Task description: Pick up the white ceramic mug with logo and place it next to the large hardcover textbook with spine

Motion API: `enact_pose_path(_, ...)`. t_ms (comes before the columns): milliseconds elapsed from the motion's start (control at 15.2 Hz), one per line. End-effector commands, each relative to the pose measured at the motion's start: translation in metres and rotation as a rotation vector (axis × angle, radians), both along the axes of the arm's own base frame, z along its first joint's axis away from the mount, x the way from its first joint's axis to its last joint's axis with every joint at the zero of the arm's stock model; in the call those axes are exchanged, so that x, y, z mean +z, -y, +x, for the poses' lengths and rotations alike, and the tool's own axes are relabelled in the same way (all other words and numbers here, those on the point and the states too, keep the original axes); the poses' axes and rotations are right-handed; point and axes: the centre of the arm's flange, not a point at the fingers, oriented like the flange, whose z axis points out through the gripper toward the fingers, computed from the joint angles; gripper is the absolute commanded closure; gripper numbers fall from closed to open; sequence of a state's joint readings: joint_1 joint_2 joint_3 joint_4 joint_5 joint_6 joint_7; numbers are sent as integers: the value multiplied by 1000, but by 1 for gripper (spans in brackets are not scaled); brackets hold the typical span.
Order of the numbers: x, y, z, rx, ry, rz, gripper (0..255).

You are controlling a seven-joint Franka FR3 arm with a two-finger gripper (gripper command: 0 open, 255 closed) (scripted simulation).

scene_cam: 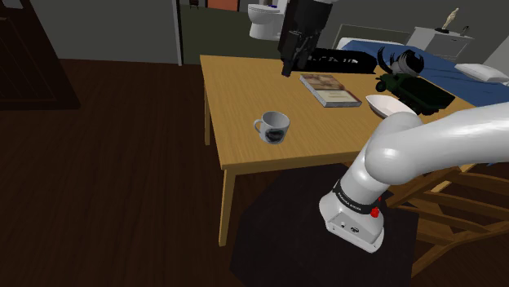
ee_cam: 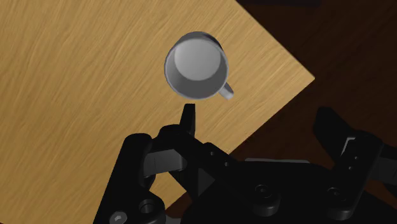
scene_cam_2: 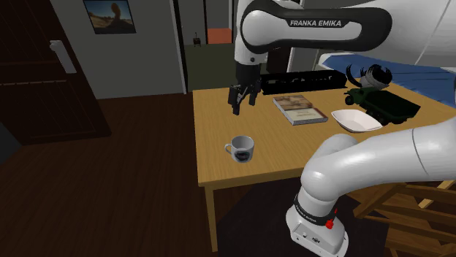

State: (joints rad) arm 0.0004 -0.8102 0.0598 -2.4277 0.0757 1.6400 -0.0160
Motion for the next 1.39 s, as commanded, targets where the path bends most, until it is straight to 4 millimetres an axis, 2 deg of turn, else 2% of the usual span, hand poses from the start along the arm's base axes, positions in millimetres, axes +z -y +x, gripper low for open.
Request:
enact_pose_path(0,0,0,0,0,0,0,0)
enact_pose_path(1056,-185,100,48,-28,-81,26,0)
enact_pose_path(1320,-206,102,49,-29,-84,27,0)
